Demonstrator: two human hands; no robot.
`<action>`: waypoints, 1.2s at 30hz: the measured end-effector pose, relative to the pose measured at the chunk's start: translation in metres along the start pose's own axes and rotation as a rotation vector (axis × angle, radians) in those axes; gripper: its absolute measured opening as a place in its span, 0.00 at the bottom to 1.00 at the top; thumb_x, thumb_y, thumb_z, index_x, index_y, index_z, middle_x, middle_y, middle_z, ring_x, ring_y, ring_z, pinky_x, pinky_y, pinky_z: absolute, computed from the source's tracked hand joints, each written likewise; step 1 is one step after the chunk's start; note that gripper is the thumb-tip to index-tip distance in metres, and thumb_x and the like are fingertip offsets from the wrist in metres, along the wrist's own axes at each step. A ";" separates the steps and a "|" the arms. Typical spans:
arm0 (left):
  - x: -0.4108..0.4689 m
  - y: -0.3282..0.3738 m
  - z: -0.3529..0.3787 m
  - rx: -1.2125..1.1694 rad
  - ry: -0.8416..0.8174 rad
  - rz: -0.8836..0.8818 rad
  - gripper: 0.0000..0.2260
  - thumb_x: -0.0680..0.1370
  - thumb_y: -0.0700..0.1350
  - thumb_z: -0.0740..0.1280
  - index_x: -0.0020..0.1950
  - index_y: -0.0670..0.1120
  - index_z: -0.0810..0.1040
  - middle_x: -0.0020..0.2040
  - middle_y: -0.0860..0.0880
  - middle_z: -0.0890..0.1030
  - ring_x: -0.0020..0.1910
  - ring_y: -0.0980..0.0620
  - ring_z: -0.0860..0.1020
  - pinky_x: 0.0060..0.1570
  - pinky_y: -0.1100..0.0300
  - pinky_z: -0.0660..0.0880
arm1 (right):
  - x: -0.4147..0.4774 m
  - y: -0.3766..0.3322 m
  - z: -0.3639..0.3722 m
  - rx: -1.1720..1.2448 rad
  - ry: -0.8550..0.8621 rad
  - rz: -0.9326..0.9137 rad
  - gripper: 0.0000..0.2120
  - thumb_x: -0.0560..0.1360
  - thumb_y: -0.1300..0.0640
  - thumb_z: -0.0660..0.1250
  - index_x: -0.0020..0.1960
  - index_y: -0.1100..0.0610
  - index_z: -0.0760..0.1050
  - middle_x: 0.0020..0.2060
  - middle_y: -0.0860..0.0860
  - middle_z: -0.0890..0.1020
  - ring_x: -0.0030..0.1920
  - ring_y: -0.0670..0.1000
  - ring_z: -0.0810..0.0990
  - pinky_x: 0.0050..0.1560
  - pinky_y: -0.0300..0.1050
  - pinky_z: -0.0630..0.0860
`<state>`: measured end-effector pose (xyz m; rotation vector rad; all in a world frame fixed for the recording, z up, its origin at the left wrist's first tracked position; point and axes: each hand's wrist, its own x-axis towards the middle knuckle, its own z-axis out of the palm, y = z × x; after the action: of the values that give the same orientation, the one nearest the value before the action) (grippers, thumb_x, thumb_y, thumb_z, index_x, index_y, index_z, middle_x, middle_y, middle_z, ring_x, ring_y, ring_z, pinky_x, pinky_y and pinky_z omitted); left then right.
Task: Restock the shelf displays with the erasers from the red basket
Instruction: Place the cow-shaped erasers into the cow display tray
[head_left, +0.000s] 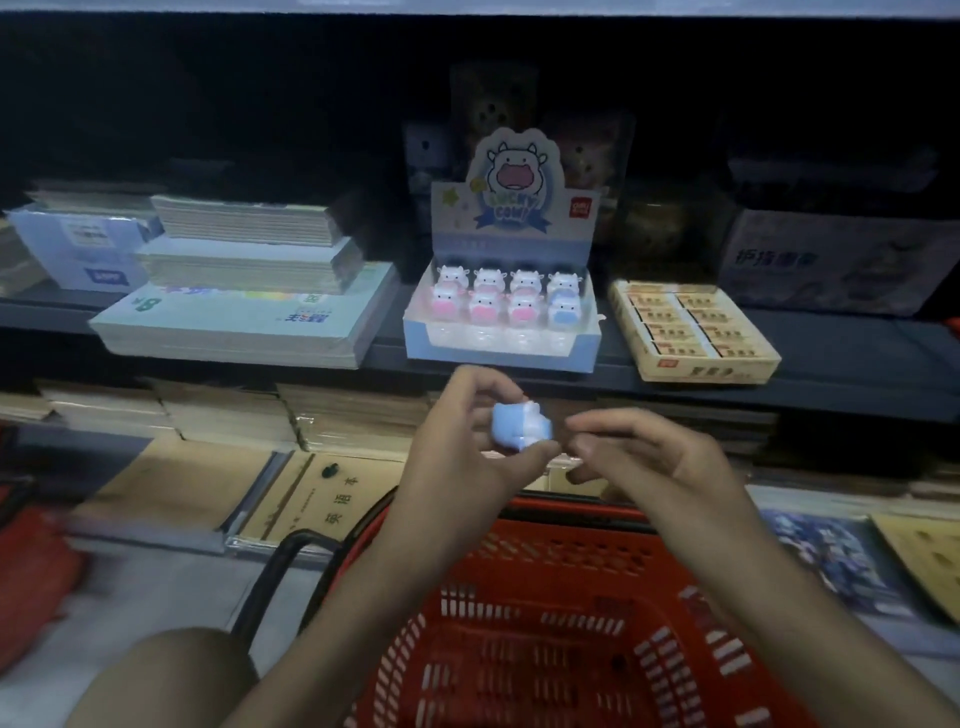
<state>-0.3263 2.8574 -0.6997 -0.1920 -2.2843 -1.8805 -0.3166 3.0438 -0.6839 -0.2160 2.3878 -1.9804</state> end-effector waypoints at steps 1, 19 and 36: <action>-0.002 0.001 0.004 0.021 0.008 0.017 0.18 0.72 0.42 0.81 0.55 0.50 0.77 0.51 0.52 0.85 0.49 0.54 0.85 0.50 0.51 0.84 | 0.000 0.000 0.000 0.044 -0.010 0.027 0.07 0.78 0.56 0.72 0.55 0.49 0.84 0.46 0.48 0.88 0.47 0.47 0.87 0.48 0.42 0.78; -0.007 0.007 0.020 -0.261 -0.035 -0.086 0.11 0.79 0.41 0.72 0.61 0.43 0.80 0.45 0.42 0.88 0.44 0.45 0.87 0.47 0.56 0.84 | -0.002 0.010 -0.006 0.121 0.111 -0.020 0.08 0.78 0.55 0.73 0.57 0.49 0.82 0.43 0.50 0.87 0.44 0.49 0.87 0.46 0.42 0.80; 0.003 0.001 0.002 -0.166 -0.029 -0.116 0.09 0.85 0.45 0.65 0.57 0.46 0.84 0.40 0.43 0.86 0.36 0.50 0.82 0.39 0.55 0.77 | -0.005 0.005 0.009 -0.334 0.198 -0.396 0.17 0.72 0.60 0.79 0.60 0.51 0.83 0.48 0.41 0.84 0.48 0.43 0.85 0.49 0.34 0.81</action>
<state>-0.3292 2.8595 -0.6980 -0.1118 -2.2011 -2.1400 -0.3109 3.0361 -0.6908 -0.5677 2.9971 -1.7871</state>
